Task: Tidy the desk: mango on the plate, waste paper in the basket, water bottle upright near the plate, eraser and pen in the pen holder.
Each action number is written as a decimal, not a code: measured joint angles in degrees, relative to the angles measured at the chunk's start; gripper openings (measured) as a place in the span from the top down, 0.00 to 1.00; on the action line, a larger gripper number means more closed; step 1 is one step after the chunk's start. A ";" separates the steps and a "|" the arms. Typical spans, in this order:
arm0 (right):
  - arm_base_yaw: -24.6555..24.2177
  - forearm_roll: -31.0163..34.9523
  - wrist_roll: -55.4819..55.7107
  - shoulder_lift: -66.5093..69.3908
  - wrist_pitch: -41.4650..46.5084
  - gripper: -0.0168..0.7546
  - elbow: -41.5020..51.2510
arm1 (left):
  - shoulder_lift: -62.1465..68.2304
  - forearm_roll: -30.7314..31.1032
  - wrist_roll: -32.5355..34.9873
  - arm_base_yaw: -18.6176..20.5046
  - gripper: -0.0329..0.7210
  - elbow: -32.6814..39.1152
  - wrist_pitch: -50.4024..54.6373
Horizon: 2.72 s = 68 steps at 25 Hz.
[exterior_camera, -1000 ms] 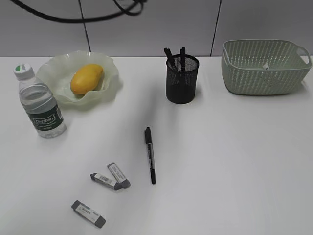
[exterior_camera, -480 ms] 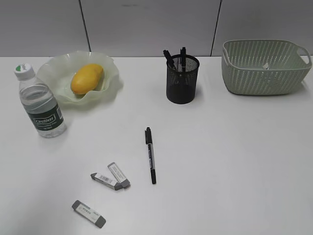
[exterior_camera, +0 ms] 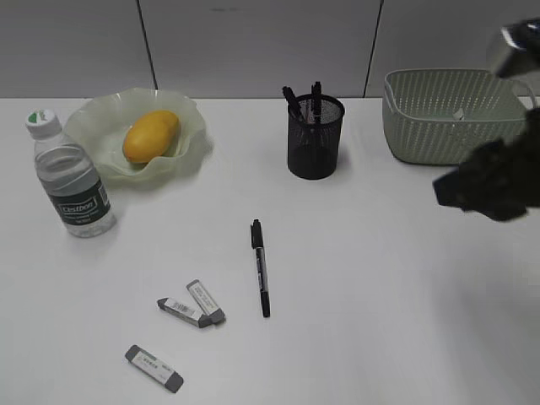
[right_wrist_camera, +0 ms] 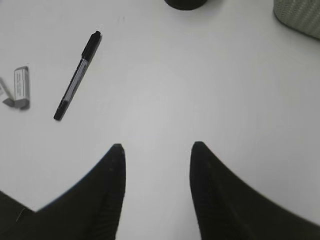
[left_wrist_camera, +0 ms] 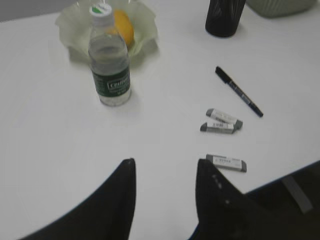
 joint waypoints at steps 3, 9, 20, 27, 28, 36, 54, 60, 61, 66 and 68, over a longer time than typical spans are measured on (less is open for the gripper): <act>0.14 2.51 -0.67 11.97 0.13 0.50 -8.49 | -1.00 0.32 -0.18 1.36 0.60 0.12 -0.05; 5.58 6.47 -1.30 31.98 4.26 0.47 -24.47 | -1.00 0.32 -0.18 3.74 0.61 0.19 -0.09; 11.37 -0.20 16.56 62.84 18.93 0.45 -50.90 | -1.00 0.33 -0.18 26.99 0.62 0.19 -0.24; 13.83 -1.52 18.60 70.63 25.03 0.45 -61.27 | -1.00 0.33 -0.18 27.92 0.64 0.19 -0.40; 14.23 -2.11 18.84 71.39 25.88 0.45 -61.89 | -1.00 0.33 -0.18 27.92 0.64 0.19 -0.40; 15.31 -8.68 23.73 72.61 28.62 0.82 -63.33 | -1.00 0.33 -0.18 27.92 0.64 0.19 -0.40; 6.09 -109.05 116.13 51.39 -11.26 0.82 -40.72 | -1.00 0.33 -0.18 27.92 0.64 0.19 -0.40; 5.38 -111.87 120.23 54.32 -10.94 0.82 -40.78 | -1.00 0.33 -0.18 27.92 0.64 0.19 -0.40; 5.38 -111.92 120.48 54.38 -10.94 0.82 -40.78 | -1.00 0.33 -0.18 27.92 0.64 0.19 -0.40; 5.38 -112.11 120.66 54.38 -10.94 0.62 -40.82 | -1.00 0.33 -0.18 27.92 0.64 0.19 -0.40; 5.38 -112.17 120.66 54.38 -11.48 0.42 -40.82 | -1.00 0.33 -0.18 27.92 0.64 0.19 -0.40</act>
